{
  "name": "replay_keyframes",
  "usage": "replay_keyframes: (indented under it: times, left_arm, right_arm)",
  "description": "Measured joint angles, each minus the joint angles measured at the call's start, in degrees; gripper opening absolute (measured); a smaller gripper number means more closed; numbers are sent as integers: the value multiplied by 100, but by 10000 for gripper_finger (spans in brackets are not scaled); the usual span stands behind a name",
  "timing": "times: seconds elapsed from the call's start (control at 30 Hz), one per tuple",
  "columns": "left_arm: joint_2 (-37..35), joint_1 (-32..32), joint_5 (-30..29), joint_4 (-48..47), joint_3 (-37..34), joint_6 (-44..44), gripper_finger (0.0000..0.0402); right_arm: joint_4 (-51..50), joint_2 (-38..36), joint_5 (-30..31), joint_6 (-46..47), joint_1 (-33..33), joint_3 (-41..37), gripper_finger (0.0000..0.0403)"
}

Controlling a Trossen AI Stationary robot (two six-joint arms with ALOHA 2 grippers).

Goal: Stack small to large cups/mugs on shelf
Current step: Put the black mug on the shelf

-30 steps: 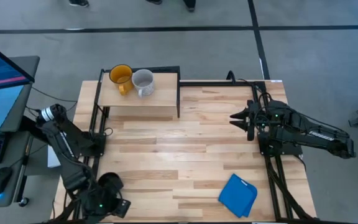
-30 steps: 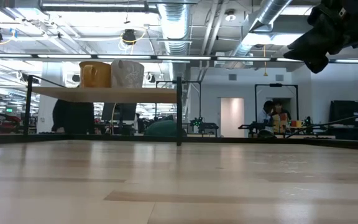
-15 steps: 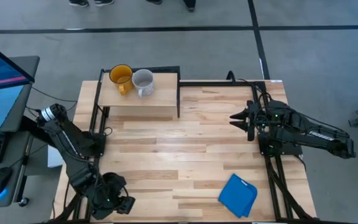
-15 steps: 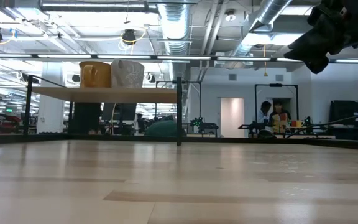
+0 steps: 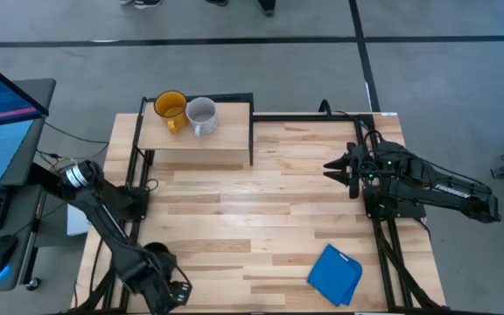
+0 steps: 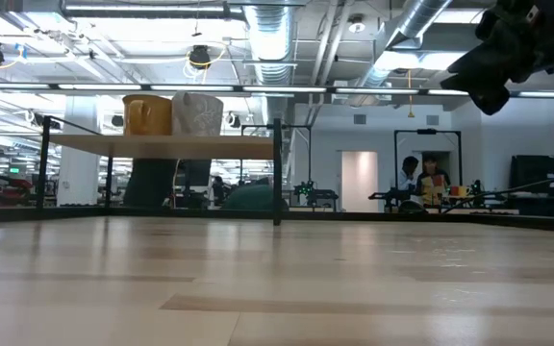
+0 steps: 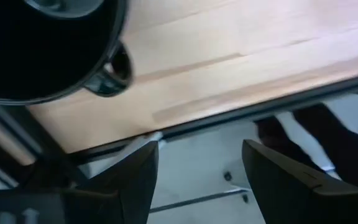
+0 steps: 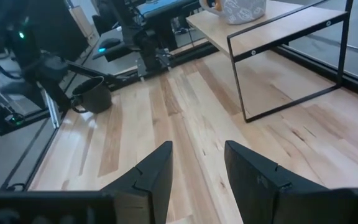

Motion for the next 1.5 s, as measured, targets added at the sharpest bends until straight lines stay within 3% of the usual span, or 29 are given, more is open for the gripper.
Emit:
replay_keyframes:
  times: [0.17, 0.4, 0.57, 0.93, 1.23, 1.5]
  left_arm:
    - [317, -21, 488, -132, 0, -93, 224]
    - [447, -13, 497, -691, 0, -95, 223]
    - [443, -55, 1015, -1111, 0, -164, 223]
    - [443, 38, 577, -1314, -12, -100, 223]
    - [437, -30, 747, -1261, -456, -50, 223]
    - [437, 152, 377, -1229, -784, 13, 223]
  right_arm:
    - [112, 0, -94, 152, 0, 0, 169]
    - [108, 0, -96, 217, 0, 0, 169]
    - [108, 0, -116, 285, 0, 0, 169]
    - [110, 0, -116, 281, 0, 0, 169]
    - [114, 0, -116, 282, 0, 0, 169]
    - [154, 0, -116, 281, 0, 0, 169]
